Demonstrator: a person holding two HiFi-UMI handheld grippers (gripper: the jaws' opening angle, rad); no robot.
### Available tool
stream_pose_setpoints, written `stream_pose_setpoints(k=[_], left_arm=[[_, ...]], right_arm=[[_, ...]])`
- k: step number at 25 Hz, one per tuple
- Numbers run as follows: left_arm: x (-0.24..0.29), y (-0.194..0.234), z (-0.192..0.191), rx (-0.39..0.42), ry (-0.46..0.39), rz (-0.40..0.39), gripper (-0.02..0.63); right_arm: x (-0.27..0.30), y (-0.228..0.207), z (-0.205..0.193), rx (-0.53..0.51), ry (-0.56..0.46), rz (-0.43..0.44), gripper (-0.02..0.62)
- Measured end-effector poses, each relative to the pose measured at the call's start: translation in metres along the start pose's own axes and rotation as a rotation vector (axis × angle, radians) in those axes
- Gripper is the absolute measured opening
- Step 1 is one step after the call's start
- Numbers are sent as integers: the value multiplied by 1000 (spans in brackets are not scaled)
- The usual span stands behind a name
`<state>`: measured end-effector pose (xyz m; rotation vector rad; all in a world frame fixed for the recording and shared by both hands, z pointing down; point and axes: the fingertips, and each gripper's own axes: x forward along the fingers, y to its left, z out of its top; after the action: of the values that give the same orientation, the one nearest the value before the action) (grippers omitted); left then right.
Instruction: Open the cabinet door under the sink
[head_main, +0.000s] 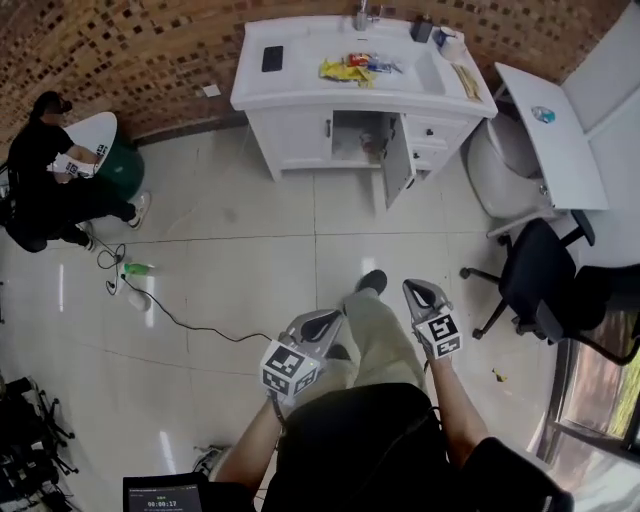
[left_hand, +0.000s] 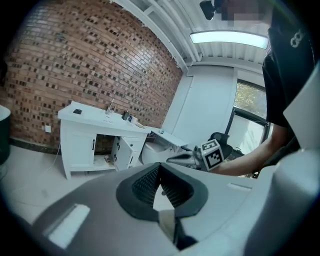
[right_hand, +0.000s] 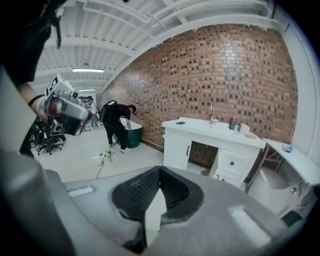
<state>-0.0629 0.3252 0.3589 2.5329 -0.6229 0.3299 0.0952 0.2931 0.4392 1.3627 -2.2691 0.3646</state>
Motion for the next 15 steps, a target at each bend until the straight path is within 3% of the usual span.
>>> stream_pose_setpoints(k=[9,13,15], left_arm=[[-99,-53,7,-21,-107,74,15],[-118,-77,7,-18,-137,86,15],[-120,-96,3,-12,-128,76,15]], right_arm=[[-67,81,106,-107,-154,98,-8],[-89,116,122,-137,-184,157,-8],[-108,131,117,-105,-191,165,-8]])
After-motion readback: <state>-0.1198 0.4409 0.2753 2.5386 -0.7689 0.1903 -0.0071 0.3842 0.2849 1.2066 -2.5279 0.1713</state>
